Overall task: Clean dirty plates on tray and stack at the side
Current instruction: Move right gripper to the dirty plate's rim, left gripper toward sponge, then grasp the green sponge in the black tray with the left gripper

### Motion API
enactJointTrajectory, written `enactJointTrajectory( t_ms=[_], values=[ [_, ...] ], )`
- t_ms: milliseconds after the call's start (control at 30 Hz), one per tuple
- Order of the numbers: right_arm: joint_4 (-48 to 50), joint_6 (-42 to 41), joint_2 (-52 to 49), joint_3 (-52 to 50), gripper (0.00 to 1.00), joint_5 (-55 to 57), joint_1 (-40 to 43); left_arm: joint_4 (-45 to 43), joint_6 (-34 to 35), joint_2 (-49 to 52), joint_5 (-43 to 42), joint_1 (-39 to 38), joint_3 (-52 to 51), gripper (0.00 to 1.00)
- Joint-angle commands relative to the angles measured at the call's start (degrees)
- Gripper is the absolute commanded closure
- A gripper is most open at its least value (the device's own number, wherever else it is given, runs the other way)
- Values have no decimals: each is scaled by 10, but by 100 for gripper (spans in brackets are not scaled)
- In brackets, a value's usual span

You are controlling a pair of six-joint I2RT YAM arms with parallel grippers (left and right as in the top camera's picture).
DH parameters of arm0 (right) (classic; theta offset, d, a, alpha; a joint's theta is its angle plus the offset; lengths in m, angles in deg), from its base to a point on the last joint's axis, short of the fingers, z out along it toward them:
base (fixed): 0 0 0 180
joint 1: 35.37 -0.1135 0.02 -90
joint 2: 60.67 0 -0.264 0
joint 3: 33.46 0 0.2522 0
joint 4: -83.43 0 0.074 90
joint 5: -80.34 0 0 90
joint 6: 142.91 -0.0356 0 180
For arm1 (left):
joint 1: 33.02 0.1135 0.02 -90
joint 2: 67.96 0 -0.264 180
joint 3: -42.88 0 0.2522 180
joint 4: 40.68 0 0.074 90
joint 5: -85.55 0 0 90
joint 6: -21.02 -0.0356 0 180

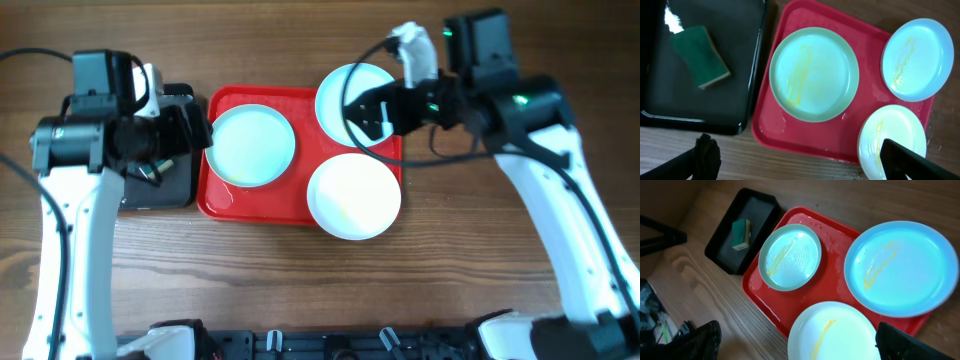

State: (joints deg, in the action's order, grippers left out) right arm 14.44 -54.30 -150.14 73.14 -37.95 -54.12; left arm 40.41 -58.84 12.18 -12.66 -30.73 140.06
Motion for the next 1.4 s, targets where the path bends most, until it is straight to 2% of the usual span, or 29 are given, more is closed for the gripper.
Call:
enactJointTrajectory(
  t_ms=[0,67,133,200,267,333,400,500,700,967,1067,1367],
  values=[
    [39,-38,-38,13,0,-32,-5,-12,-4,22,-42,-3,10,0],
    [70,-92,-56,13,0,-67,-5,-15,-5,28,-49,-3,10,0],
    [92,-91,-71,13,14,-71,-14,-29,-5,29,-49,-3,10,0],
    [102,-94,-85,13,21,-32,-31,-31,-5,29,-39,-2,10,0],
    [104,-118,-101,13,22,40,-57,-31,10,29,-21,2,10,11],
    [105,-128,-117,13,22,89,-84,-28,78,29,32,10,10,11],
    [107,-128,-129,13,23,114,-107,-24,116,29,67,19,10,11],
    [115,-156,-145,13,24,163,-142,-18,129,29,79,34,10,11],
    [151,-198,-190,13,39,199,-173,-13,156,32,116,66,10,11],
    [184,-243,-285,13,52,202,-178,-22,140,80,135,97,10,10],
    [196,-246,-311,13,57,204,-178,-24,137,109,137,97,10,13],
    [242,-273,-366,13,66,210,-180,-39,137,155,137,97,10,14]
  ],
)
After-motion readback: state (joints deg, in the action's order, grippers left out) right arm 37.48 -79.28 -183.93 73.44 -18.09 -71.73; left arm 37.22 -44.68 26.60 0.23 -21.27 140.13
